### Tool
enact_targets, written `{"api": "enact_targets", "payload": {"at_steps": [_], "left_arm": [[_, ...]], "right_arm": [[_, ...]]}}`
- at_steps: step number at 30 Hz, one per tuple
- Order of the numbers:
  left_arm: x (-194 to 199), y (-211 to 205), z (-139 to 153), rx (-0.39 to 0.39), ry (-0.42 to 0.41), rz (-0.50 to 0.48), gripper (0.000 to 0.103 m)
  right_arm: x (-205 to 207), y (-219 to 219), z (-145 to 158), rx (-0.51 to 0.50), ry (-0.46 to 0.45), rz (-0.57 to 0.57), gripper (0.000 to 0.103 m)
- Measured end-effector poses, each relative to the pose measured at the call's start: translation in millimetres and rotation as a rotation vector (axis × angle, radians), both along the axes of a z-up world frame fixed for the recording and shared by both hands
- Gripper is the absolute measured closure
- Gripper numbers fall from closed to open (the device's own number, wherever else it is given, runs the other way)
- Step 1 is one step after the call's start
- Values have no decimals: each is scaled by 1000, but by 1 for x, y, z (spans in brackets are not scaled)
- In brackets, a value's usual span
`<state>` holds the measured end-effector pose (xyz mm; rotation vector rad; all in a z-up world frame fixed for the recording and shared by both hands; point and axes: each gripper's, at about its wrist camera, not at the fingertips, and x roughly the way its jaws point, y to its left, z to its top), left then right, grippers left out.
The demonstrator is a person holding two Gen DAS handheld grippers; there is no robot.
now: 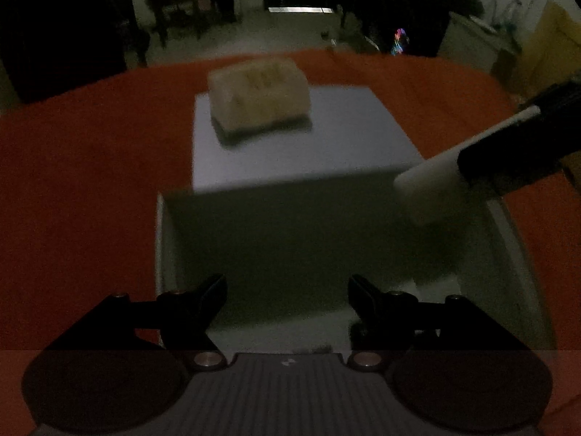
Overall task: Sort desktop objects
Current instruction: 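Carry the white remote into the white box with the right tool, then open the right tool to release the remote in the box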
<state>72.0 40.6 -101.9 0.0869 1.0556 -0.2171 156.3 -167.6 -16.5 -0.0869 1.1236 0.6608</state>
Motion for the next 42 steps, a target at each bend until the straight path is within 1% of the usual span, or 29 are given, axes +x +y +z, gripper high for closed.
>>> {"api": "enact_targets", "payload": {"at_steps": [3, 6, 7, 11, 14, 17, 18, 21, 24, 26, 29, 31, 36, 42], "left_arm": [[-7, -6, -7, 2, 27, -22, 32], [-9, -11, -9, 7, 31, -37, 32], [-9, -13, -10, 9, 31, -41, 32], [-8, -14, -12, 11, 33, -41, 32], [-9, -15, -14, 17, 40, -40, 32], [-8, -14, -18, 21, 50, -38, 32], [-8, -14, -18, 20, 51, -37, 32], [-8, -14, -17, 21, 52, -36, 32], [-8, -13, -17, 19, 48, -35, 32], [-8, -13, -17, 18, 47, -34, 29], [-8, -12, -19, 20, 51, -36, 29], [-8, -12, -19, 21, 53, -34, 29], [-8, -12, -19, 20, 60, -35, 29], [-7, -12, -21, 19, 67, -34, 29]], "right_arm": [[-16, -3, -23, -52, 36, -19, 82], [-29, -2, -52, -135, 53, -28, 82], [-33, 1, -63, -176, 50, -27, 82], [-47, 14, -92, -278, 12, 0, 82], [-58, 24, -109, -349, -34, 28, 82], [-67, 30, -123, -398, -54, 55, 82], [-69, 31, -128, -404, -47, 61, 81], [-81, 34, -131, -425, -78, 88, 81], [-89, 37, -134, -447, -90, 103, 80], [-96, 40, -137, -464, -93, 116, 78], [-109, 44, -142, -503, -115, 152, 76], [-113, 43, -148, -512, -93, 156, 73], [-114, 37, -161, -492, -13, 140, 76], [-110, 30, -166, -488, 3, 118, 76]]}}
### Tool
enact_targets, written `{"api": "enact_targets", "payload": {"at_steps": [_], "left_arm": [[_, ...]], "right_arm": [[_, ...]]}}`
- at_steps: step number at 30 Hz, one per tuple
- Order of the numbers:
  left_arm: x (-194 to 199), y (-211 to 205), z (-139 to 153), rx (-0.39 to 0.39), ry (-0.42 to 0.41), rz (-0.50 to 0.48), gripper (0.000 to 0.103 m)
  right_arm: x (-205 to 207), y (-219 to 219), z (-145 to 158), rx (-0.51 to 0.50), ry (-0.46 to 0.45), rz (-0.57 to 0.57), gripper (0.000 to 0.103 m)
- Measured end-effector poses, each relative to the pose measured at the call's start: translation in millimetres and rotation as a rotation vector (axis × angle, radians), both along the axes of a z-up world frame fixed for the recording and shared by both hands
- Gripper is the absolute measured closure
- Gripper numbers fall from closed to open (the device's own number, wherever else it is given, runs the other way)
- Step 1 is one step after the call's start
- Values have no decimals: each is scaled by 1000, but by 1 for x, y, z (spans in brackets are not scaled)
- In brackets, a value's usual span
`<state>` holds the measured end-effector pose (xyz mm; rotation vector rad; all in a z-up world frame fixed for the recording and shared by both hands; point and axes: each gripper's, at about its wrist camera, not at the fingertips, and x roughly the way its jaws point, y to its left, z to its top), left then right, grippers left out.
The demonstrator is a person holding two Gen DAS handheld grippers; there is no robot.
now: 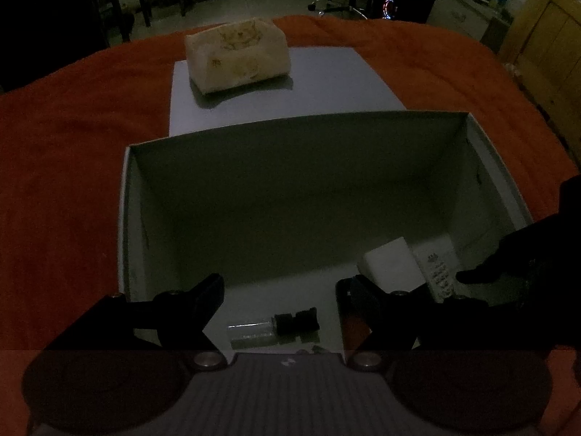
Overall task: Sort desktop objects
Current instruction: 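Open the right tool to release the remote in the box, then withdraw the right tool from the box back toward the board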
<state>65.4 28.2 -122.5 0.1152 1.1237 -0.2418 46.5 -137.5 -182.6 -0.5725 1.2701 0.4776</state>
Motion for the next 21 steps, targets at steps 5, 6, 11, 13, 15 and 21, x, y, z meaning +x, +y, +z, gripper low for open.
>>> {"api": "enact_targets", "payload": {"at_steps": [5, 6, 11, 13, 15, 21], "left_arm": [[2, 0, 0, -2, 0, 3, 29], [1, 0, 0, -1, 0, 2, 29], [0, -2, -4, -1, 21, -6, 29], [1, -1, -3, -6, 31, -3, 29], [5, 2, 1, -18, 32, 6, 29], [37, 18, 37, -67, -23, 56, 28]], "right_arm": [[13, -11, 16, 71, 38, -73, 76], [17, -14, 20, 90, 51, -99, 76], [33, -28, 33, 163, 122, -218, 76], [36, -32, 36, 179, 145, -252, 76], [39, -34, 43, 197, 156, -280, 76], [64, -31, 96, 265, 68, -285, 75]]}}
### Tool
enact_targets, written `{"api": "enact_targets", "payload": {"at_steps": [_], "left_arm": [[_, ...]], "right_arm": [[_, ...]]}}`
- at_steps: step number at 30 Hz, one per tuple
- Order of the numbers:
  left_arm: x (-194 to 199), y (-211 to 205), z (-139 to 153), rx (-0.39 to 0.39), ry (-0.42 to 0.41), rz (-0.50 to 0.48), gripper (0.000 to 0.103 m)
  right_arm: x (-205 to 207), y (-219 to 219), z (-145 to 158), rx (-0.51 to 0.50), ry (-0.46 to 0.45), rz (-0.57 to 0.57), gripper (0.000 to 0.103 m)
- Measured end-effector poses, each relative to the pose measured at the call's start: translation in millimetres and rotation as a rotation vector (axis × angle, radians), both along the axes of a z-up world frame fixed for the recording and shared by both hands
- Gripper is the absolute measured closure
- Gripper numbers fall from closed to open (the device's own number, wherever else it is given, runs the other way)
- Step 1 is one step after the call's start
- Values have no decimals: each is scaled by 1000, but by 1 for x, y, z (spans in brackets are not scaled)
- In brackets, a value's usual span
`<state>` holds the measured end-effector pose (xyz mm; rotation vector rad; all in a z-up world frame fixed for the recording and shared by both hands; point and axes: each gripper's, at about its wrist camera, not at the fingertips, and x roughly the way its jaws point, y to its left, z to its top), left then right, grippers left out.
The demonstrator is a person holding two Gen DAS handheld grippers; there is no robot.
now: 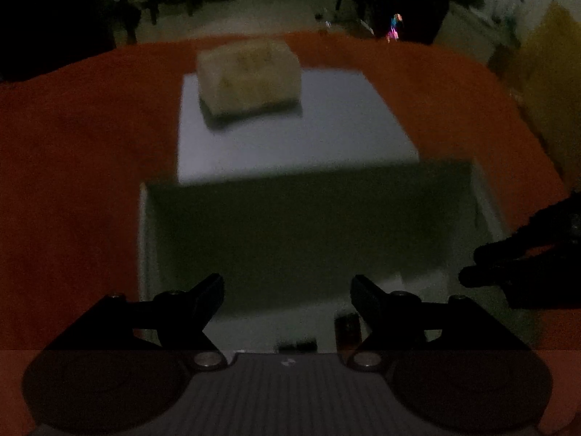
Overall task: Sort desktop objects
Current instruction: 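Withdraw the right tool from the box back toward the board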
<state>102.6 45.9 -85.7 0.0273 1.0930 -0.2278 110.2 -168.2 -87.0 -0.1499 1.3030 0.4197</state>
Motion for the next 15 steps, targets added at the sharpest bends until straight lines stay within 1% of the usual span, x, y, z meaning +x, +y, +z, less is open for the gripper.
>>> {"api": "enact_targets", "payload": {"at_steps": [6, 9, 11, 12, 15], "left_arm": [[51, 23, 42, -42, -63, 83, 25], [78, 32, 51, -52, -77, 123, 25], [98, 37, 50, -47, -76, 159, 25], [107, 39, 47, -48, -71, 177, 25], [135, 45, 36, -66, -58, 216, 25]], "right_arm": [[50, 0, 57, 74, -77, -50, 74], [82, 0, 79, 86, -117, -78, 74], [105, 3, 85, 97, -119, -85, 73], [115, 2, 86, 103, -118, -106, 73], [145, 5, 78, 124, -101, -143, 73]]}}
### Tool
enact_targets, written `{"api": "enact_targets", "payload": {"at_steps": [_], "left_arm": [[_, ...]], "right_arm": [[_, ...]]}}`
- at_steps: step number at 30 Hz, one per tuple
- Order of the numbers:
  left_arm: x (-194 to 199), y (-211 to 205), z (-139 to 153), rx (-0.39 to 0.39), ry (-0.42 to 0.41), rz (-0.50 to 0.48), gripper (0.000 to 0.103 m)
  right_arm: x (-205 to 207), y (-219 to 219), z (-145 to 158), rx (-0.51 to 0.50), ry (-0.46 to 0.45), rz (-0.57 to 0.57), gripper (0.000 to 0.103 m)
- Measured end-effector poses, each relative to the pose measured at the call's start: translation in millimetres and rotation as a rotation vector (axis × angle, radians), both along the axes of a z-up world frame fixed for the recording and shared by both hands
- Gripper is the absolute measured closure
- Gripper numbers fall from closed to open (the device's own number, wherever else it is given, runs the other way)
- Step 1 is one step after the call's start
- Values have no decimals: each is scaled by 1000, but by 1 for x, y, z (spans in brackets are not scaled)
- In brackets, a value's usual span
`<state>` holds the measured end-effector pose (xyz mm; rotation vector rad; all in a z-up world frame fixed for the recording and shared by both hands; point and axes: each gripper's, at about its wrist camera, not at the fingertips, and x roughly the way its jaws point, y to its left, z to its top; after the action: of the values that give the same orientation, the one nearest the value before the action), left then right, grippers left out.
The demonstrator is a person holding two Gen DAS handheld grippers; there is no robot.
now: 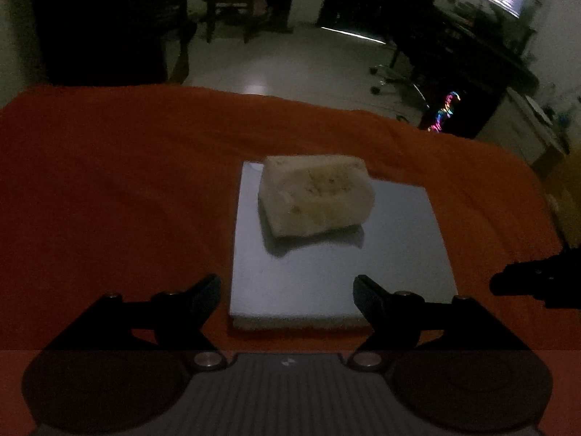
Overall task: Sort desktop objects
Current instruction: 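Withdraw the right tool from the box back toward the board, then grasp the cream tissue pack on the board with both tools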
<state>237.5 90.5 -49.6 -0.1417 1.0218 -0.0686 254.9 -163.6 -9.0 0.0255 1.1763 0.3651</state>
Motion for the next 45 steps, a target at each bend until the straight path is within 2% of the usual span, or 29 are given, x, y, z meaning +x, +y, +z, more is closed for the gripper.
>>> {"api": "enact_targets", "payload": {"at_steps": [6, 14, 19, 23, 25, 26, 28, 29, 30, 31, 33, 38, 45], "left_arm": [[58, 7, -27, -55, 23, 50, 25], [121, 10, -62, -108, 62, 88, 25], [143, 8, -86, -156, 79, 126, 26], [152, 1, -106, -151, 88, 122, 27], [154, 0, -115, -155, 97, 125, 27], [156, 0, -119, -157, 102, 126, 28], [157, -1, -125, -159, 106, 117, 44], [157, -1, -128, -160, 105, 108, 62], [156, -1, -129, -163, 102, 98, 71], [153, -1, -129, -164, 95, 87, 71], [147, -2, -127, -160, 78, 66, 78], [126, -3, -112, -175, 76, 3, 80], [101, 4, -86, -221, 114, -25, 80]], "right_arm": [[60, -3, -25, 63, -24, -94, 72], [129, 8, -61, 86, -44, -102, 70], [147, 38, -77, 9, -111, 5, 70], [157, 48, -98, 16, -116, -9, 70], [163, 47, -108, 33, -105, -39, 64], [167, 46, -114, 47, -91, -50, 63], [173, 44, -126, 79, -58, -63, 63], [176, 43, -131, 92, -43, -70, 63], [177, 42, -135, 96, -25, -78, 68], [178, 41, -139, 105, -7, -84, 79], [176, 37, -145, 131, 20, -94, 89], [158, 23, -137, 152, 50, -133, 91], [122, 5, -111, 182, 103, -154, 91]]}}
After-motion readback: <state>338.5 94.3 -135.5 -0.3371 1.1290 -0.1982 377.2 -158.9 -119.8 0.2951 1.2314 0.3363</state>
